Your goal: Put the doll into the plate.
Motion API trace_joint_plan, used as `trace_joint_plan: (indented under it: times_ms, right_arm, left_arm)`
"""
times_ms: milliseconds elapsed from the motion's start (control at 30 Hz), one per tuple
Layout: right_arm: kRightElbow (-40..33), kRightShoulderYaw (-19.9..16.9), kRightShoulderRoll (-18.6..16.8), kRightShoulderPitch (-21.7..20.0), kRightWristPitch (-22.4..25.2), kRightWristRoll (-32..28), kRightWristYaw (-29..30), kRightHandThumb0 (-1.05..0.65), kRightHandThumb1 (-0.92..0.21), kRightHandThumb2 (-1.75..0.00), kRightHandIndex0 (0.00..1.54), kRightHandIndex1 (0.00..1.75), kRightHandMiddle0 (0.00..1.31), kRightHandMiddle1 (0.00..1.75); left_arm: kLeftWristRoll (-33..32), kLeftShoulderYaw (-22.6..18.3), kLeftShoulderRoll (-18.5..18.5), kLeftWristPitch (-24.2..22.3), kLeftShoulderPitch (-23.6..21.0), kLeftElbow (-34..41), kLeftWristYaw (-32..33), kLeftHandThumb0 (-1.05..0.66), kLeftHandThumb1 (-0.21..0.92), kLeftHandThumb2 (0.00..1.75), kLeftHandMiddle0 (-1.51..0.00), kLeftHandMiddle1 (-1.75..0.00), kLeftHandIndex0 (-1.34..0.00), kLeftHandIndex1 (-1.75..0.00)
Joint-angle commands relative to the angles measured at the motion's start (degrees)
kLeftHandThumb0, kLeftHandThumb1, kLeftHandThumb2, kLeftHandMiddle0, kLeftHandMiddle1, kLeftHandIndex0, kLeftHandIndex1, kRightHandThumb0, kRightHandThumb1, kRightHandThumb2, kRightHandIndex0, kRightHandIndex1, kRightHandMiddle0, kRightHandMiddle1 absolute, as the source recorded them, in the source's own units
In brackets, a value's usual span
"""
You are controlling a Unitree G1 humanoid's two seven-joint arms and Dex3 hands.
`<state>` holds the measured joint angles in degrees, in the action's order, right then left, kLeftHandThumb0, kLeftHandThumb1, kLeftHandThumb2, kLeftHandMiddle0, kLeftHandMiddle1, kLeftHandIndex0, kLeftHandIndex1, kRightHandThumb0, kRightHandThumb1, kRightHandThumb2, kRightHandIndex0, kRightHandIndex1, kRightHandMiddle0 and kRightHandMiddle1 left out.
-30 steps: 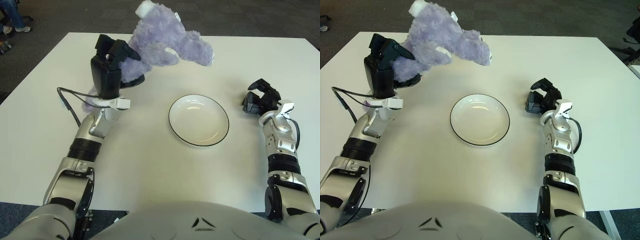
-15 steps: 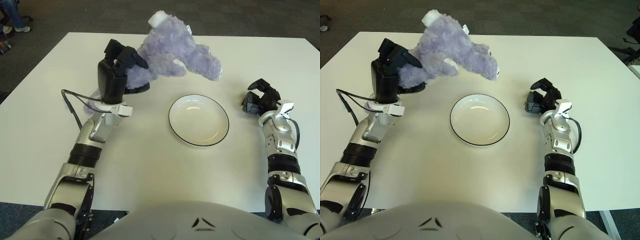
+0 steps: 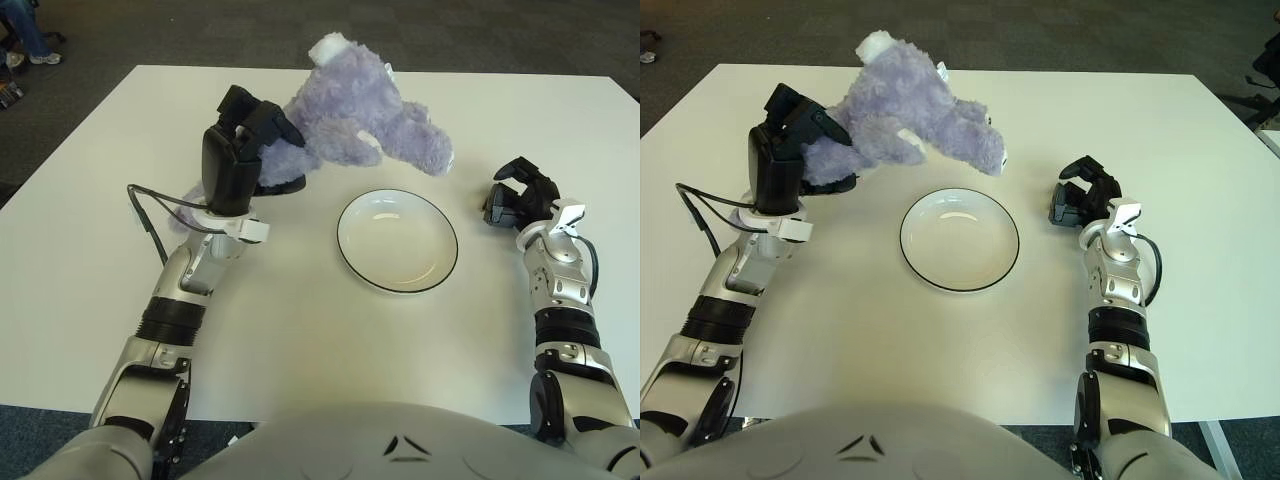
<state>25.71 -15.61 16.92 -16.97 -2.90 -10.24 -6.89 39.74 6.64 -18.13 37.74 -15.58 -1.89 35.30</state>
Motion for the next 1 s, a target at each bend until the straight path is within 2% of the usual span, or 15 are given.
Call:
trace_joint_plan:
  times_ms: [0,300,667,967]
  right_arm:
    - [2.4,0.8,-1.0,2.1,3.2,0.2,-0.4,0.00,-0.05,-1.61,0.83,1.71,0.57,1.75]
    - [2.6,0.8,-1.0,2.1,2.8,0.4,-0.6,0.00,-0.05,-1.62,0.83,1.71,0.58,1.75]
    - [3.1,0.9,-0.9,1.9,2.8,0.6,-0.3,0.00,-0.05,-1.62,0.83,1.71,0.58,1.75]
    - [3.0,1.2,-0.9,1.9,3.0,1.0,-0.1,0.00,-0.05,-1.62,0.83,1.71,0.58,1.75]
  left_arm:
    - [0.7,-0.3,0.5,-0.7,0.8,1.8,-1.2,0.52,0.18,1.48,-0.72,-1.75,-0.89,-1.75]
    - [1.4,1.0,2.0,-0.2,1.4,2.2,-2.5,0.52,0.17,1.49,-0.73,-1.75,-0.89,-1.75]
    - [0.9,3.2,1.3,5.9,0.7,-2.0,-3.9,0.53,0.16,1.51,-0.74,-1.75,-0.92,-1.75]
    - [1.2,3.8,2.2,9.5,-0.5,-5.5,-3.5,0.53,0.16,1.51,-0.74,-1.75,-0.94,-1.75]
